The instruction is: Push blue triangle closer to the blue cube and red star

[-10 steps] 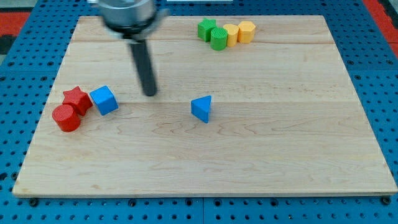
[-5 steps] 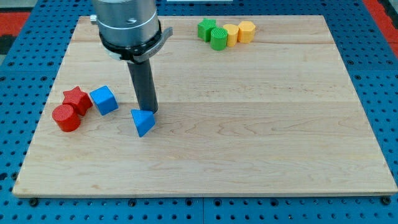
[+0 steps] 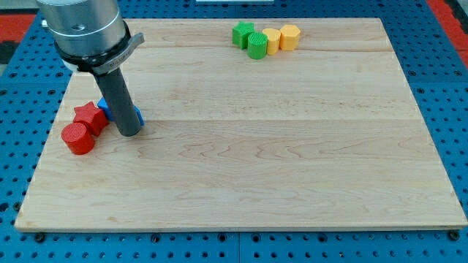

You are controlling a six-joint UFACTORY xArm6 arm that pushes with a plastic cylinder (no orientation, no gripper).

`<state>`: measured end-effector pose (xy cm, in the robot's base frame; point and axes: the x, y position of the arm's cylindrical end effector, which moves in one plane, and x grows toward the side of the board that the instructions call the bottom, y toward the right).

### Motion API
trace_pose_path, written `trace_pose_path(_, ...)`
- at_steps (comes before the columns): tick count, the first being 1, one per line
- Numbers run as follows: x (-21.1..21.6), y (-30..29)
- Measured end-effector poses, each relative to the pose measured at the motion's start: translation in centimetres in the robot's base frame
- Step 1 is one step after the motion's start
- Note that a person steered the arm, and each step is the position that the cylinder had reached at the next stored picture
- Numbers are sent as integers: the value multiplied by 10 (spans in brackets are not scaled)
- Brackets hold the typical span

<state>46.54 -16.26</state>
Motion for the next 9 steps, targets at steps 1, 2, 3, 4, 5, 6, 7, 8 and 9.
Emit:
trace_pose_path(1, -6, 55)
trace_pose_path(2, -30, 57)
trace_pose_path(3, -31, 20)
trace_pose_path(4, -31, 14)
trace_pose_path(5, -31, 15)
trace_pose_path(6, -31, 20)
trace_pose_path(7, -27, 14)
trace_pose_path(8, -27, 2)
trace_pose_path(9, -42, 32)
